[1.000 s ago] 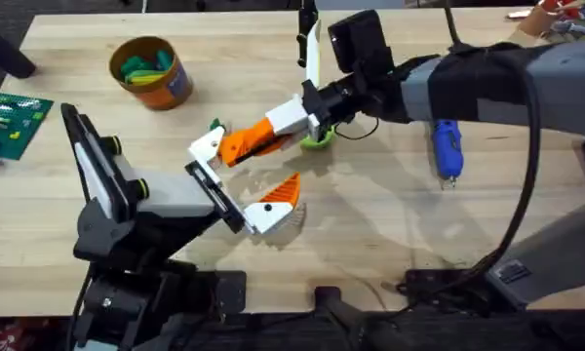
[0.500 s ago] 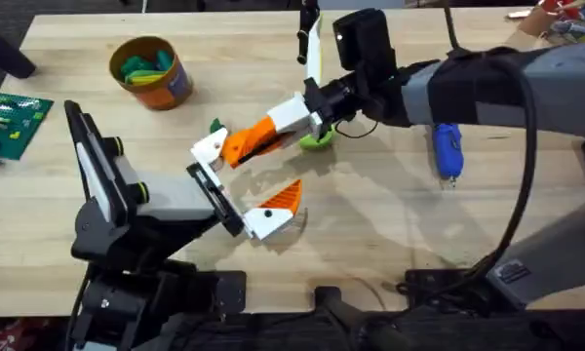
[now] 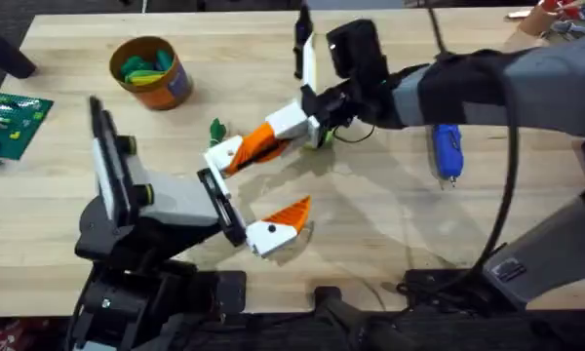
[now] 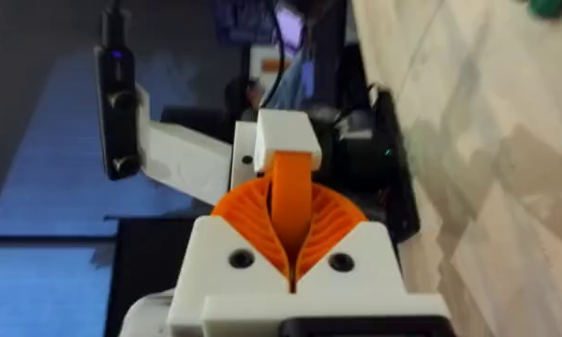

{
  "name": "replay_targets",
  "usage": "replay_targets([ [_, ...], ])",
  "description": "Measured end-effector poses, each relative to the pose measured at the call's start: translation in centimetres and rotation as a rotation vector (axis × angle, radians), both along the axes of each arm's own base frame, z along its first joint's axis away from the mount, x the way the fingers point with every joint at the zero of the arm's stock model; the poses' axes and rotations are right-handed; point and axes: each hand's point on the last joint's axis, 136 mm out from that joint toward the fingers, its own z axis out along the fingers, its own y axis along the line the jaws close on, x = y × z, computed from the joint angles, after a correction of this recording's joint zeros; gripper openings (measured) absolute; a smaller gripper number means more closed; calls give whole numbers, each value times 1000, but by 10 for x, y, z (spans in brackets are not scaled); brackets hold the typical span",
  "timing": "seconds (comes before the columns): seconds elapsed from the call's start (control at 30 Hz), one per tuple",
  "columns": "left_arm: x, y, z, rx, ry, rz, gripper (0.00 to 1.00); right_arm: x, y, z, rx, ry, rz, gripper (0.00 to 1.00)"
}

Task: Pick up the gripper from the table and insert it into the empty holder that is missing its gripper. Then pick up a screw, insert it into the mounting hole, and use the screwdriver to tighten it. Finally, clean up the table by picking up the vegetable and placing it into the bucket.

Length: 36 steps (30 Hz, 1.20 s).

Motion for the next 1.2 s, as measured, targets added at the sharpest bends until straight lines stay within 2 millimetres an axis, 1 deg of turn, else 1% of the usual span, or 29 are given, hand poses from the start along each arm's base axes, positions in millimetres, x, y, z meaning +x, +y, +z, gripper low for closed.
replay_targets([
  [0.07, -6, -4, 0, -5, 9, -36, 985, -6, 2, -1, 5, 17, 28, 23],
  [0.13, -7, -4, 0, -6, 10, -43, 985, -6, 2, 0, 11, 17, 33, 21],
  [1.0, -7, -4, 0, -7, 11, -41, 985, -5, 3, -2, -1, 28, 26, 19],
  [1.03, -7, -4, 0, -6, 11, -41, 985, -5, 3, -2, -1, 28, 26, 37],
  [1.07, -7, -4, 0, -6, 11, -42, 985, -5, 3, -2, -4, 30, 24, 105],
  [1.13, -10, -6, 0, -7, 9, -67, 985, -4, 5, -4, -12, 15, 11, 308],
  [1.2, -12, -6, 0, -8, 9, -75, 985, -5, 8, -6, -18, 12, 11, 365],
])
